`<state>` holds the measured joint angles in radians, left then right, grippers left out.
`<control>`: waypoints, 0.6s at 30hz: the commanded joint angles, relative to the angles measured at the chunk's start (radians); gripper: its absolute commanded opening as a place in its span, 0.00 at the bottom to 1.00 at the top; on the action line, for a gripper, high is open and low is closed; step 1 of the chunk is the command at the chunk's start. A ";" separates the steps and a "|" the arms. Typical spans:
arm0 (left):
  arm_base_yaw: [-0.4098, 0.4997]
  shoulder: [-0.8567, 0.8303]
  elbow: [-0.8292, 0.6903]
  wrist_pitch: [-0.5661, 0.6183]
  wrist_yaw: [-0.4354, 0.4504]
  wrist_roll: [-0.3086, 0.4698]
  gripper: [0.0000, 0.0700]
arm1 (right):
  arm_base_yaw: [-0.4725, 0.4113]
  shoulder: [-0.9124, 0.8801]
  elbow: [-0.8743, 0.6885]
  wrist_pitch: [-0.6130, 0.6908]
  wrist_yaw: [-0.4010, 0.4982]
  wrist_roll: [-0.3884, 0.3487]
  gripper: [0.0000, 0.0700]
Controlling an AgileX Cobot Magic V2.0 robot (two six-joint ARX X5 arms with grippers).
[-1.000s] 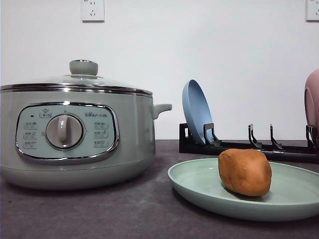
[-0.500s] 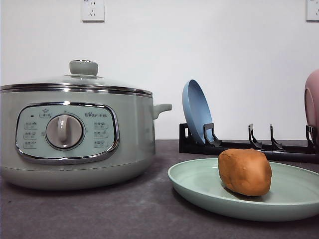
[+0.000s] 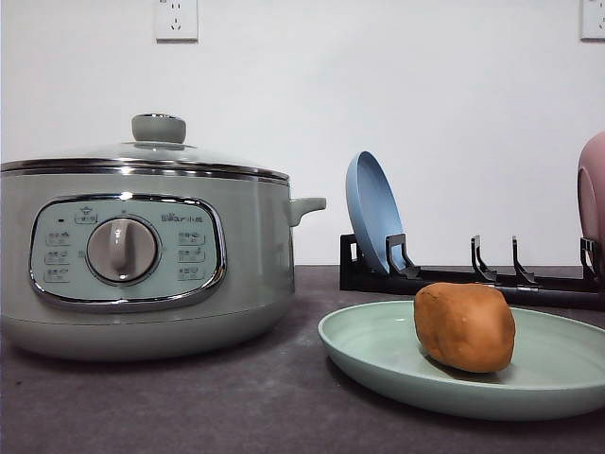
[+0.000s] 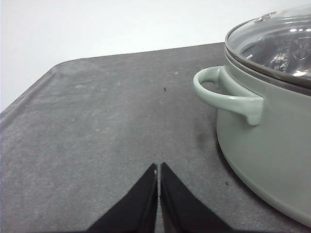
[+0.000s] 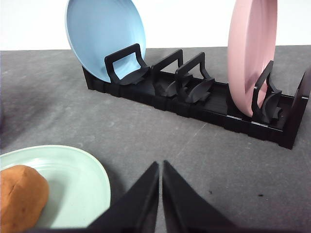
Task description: Transfer potato from steamer to green plate
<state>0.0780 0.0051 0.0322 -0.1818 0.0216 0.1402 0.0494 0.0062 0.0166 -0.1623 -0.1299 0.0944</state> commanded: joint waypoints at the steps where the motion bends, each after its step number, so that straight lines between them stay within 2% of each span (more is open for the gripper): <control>1: 0.002 -0.002 -0.020 -0.006 -0.004 -0.002 0.00 | 0.001 -0.003 -0.005 0.006 0.000 0.010 0.00; 18: 0.002 -0.002 -0.020 -0.006 -0.004 -0.002 0.00 | 0.001 -0.003 -0.005 0.006 0.000 0.010 0.00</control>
<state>0.0780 0.0051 0.0325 -0.1818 0.0216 0.1399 0.0494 0.0060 0.0166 -0.1623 -0.1299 0.0943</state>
